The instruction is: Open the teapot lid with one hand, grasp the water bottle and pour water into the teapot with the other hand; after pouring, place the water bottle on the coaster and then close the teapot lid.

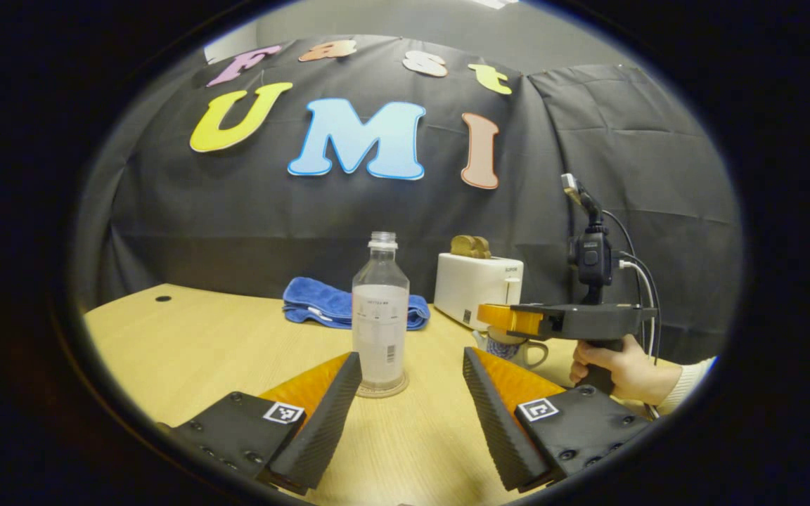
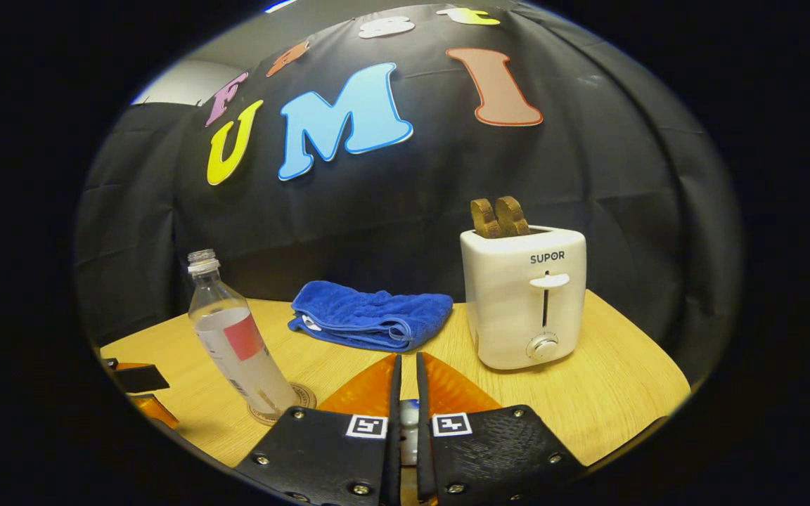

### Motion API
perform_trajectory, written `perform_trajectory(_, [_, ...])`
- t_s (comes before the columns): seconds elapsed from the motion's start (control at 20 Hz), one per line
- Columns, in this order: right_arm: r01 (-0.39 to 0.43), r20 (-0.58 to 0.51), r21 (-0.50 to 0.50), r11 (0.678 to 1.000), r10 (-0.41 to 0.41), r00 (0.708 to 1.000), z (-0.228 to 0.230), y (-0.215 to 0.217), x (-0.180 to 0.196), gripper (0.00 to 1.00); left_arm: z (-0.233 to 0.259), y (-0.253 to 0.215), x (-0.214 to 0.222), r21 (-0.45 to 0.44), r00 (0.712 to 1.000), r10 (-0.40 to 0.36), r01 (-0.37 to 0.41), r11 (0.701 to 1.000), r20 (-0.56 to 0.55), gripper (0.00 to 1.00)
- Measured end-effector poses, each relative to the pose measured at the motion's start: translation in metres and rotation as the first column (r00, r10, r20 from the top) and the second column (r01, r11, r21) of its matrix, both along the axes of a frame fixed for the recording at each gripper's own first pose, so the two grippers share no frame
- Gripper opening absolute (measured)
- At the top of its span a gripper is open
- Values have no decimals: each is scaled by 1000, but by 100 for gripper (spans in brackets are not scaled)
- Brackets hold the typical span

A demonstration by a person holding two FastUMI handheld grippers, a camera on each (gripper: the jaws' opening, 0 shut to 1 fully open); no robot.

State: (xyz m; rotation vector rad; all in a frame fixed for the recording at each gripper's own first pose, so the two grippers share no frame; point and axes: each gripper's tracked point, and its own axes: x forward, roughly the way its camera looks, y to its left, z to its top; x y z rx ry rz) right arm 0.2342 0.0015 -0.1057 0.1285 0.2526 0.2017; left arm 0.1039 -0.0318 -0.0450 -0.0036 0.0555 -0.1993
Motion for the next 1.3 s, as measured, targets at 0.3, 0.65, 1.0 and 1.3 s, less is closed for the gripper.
perform_trajectory(0.3, [9, 9, -29, 1000, -9, 1000, -4, 0, -2, 13, 2, -3, -2, 15, 1000, -5, 5, 1000, 12, 100])
perform_trajectory(0.65, [65, 70, -55, 996, -61, 996, 44, -6, -27, 96, 15, -4, -11, 8, 998, -18, 18, 1000, 56, 100])
perform_trajectory(1.0, [169, 223, -88, 982, -146, 964, 123, -13, -102, 97, 24, -12, -31, 8, 996, -54, 53, 999, 76, 100])
perform_trajectory(1.3, [194, 232, -74, 978, -173, 957, 125, -9, -162, 97, 32, -9, -57, 20, 994, -36, 34, 999, 106, 100])
